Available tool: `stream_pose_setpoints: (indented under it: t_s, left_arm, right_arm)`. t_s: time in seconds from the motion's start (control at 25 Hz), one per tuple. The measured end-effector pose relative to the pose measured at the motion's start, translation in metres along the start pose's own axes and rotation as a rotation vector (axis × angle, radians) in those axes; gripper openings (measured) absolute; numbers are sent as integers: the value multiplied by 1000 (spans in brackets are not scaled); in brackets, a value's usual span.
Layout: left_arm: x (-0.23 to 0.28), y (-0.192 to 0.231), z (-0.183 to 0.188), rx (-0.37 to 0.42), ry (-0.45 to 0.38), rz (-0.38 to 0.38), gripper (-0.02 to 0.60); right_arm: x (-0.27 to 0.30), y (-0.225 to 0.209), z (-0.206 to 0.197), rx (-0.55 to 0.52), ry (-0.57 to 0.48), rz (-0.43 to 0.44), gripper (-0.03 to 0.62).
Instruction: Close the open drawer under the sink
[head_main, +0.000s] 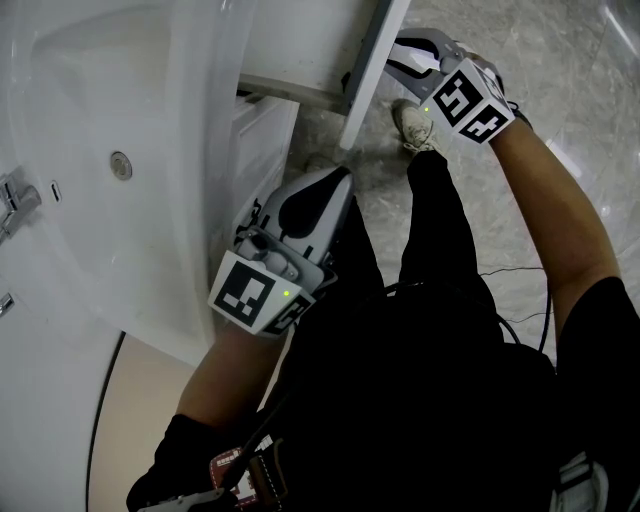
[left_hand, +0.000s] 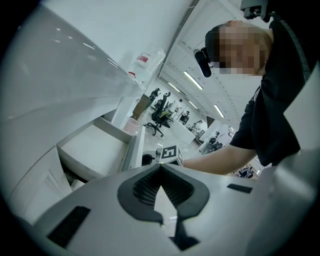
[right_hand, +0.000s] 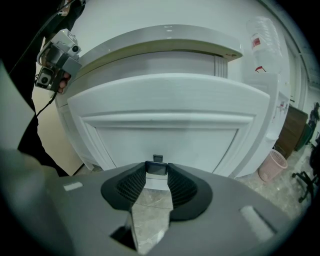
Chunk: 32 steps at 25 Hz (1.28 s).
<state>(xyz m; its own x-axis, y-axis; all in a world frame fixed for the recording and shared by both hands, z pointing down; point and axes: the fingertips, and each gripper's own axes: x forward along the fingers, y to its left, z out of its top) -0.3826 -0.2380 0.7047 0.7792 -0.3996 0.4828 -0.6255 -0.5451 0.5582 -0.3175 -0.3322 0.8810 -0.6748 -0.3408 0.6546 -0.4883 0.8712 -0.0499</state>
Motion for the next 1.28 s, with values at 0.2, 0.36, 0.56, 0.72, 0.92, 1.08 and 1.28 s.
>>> stream_pose_setpoints:
  t_s: [0.2,0.36,0.56,0.72,0.92,1.08,1.28]
  left_arm:
    - [-11,-1,-4,-12,7,-21,-3]
    - [-13,-2,-3,-15,-2,-14,-3]
    - [-17,2,-6,-10,-4,-10,-3]
    - [-19,3,-8,-8,-10,-5,-3]
    - [-24,5,-12,-10,3,-15,-3]
    - [-24,7,-13,-11,1,-9,-3]
    - [-27,6,-14,-4,2,-13,-3]
  right_arm:
    - [4,1,9,-4,4,-11,132]
    - [7,1,11,-4,4,-13,132]
    - [14,0,15,-5,2,-14,132]
    - [17,0,16,-3,-1,-17,132]
    - [22,-1,21,-6,-1,-17,132]
    - [27,-2,22,-6,-5,-14,132]
    - [29,-1,25,-7,-6,-17,132]
